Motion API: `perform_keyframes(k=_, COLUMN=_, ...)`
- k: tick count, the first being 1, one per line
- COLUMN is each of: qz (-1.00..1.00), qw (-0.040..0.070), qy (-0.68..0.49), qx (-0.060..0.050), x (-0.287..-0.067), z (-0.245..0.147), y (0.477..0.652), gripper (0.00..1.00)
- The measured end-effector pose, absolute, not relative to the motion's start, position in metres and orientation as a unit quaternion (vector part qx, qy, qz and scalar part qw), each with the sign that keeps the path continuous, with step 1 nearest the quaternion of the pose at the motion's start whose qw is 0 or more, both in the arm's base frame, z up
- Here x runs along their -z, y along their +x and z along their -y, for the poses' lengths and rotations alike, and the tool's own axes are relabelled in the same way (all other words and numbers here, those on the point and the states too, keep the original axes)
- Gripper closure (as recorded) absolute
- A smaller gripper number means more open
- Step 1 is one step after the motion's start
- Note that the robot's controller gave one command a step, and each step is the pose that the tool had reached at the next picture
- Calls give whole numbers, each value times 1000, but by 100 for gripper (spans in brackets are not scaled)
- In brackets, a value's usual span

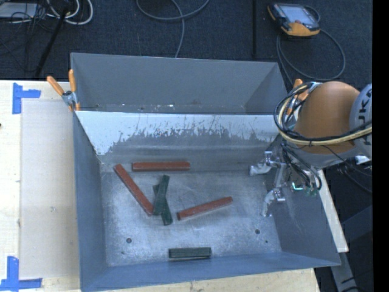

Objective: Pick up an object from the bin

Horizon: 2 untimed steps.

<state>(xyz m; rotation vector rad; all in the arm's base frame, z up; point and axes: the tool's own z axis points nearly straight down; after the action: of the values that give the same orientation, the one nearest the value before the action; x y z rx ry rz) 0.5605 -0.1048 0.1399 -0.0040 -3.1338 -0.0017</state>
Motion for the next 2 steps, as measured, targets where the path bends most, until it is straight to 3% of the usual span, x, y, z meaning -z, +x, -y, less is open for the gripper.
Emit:
perform_keyframes(k=1, qz=1000, qw=1, qy=0, qx=0, x=-143, z=105, y=562, gripper=0)
perform_keyframes(k=2, qz=998, qw=-4, qy=64, qx=-1, x=-76, z=47, y=580, gripper=100)
